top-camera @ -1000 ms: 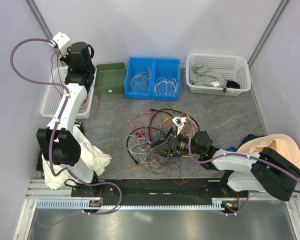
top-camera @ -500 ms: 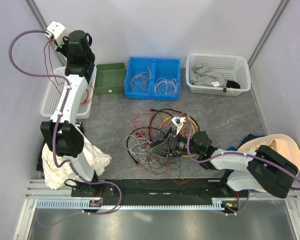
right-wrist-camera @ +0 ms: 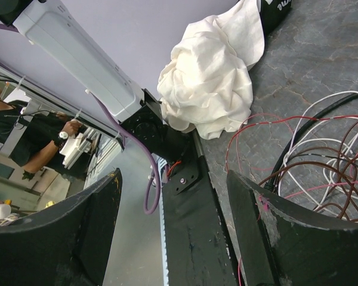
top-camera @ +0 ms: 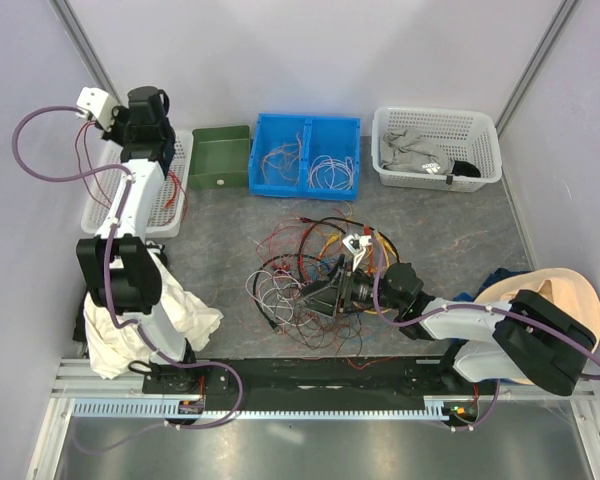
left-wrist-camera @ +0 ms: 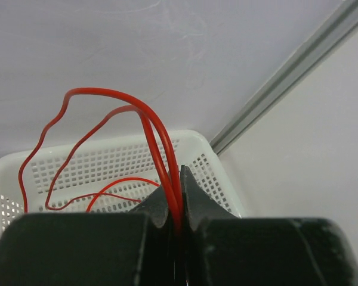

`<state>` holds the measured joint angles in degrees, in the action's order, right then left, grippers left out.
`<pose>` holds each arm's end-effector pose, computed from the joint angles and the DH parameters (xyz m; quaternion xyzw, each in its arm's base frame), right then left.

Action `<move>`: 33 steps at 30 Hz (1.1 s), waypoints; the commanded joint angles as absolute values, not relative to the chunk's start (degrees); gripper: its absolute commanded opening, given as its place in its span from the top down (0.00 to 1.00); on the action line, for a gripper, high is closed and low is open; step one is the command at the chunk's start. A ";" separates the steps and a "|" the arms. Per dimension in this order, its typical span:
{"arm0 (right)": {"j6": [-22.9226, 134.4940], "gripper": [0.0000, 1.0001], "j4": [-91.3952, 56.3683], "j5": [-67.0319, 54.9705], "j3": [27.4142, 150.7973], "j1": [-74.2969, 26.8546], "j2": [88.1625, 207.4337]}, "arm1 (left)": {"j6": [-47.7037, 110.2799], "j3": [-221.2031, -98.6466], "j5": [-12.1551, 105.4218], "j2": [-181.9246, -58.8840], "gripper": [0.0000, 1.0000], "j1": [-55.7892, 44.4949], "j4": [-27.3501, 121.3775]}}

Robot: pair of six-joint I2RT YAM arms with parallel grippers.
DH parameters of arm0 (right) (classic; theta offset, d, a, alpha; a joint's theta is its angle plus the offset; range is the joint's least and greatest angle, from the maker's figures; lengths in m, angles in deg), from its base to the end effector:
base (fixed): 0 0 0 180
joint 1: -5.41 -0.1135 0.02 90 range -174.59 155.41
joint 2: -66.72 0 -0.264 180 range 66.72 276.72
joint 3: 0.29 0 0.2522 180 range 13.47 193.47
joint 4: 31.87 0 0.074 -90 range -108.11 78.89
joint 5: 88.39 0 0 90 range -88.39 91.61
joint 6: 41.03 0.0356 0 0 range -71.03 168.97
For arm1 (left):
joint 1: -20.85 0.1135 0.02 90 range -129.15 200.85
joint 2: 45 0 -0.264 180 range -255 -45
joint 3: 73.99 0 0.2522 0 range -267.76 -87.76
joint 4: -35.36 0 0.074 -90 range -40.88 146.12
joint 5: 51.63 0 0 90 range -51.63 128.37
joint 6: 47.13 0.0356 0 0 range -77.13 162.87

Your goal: Untangle the cables

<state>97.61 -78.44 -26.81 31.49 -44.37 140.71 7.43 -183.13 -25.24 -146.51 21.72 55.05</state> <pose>0.1414 0.1934 0.2058 -0.1866 0.6571 0.6473 0.3382 0.4100 0.0381 0.3869 -0.5208 0.5246 0.2324 0.6321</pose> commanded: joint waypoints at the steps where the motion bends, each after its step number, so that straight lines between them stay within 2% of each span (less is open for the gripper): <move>1: 96.17 0.21 -81.03 -27.92 32.19 -44.69 142.21 | -1.26 -183.20 -22.19 -141.59 0.98 25.85 57.03; 13: 102.41 0.22 -91.85 -30.38 32.90 -44.78 149.25 | 4.63 -185.05 -19.63 -137.20 0.98 28.50 58.26; 24: 100.56 0.22 -88.68 -30.12 33.51 -44.78 148.10 | 3.93 -182.95 -19.19 -136.40 0.98 31.84 58.35; 33: 98.64 0.22 -87.02 -29.86 33.42 -44.78 148.28 | -1.51 -174.33 -19.20 -140.70 0.98 32.10 58.35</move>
<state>101.13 -86.20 -28.76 31.54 -44.55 148.84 2.95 -176.44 -18.49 -138.58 31.77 59.20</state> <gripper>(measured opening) 0.782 0.038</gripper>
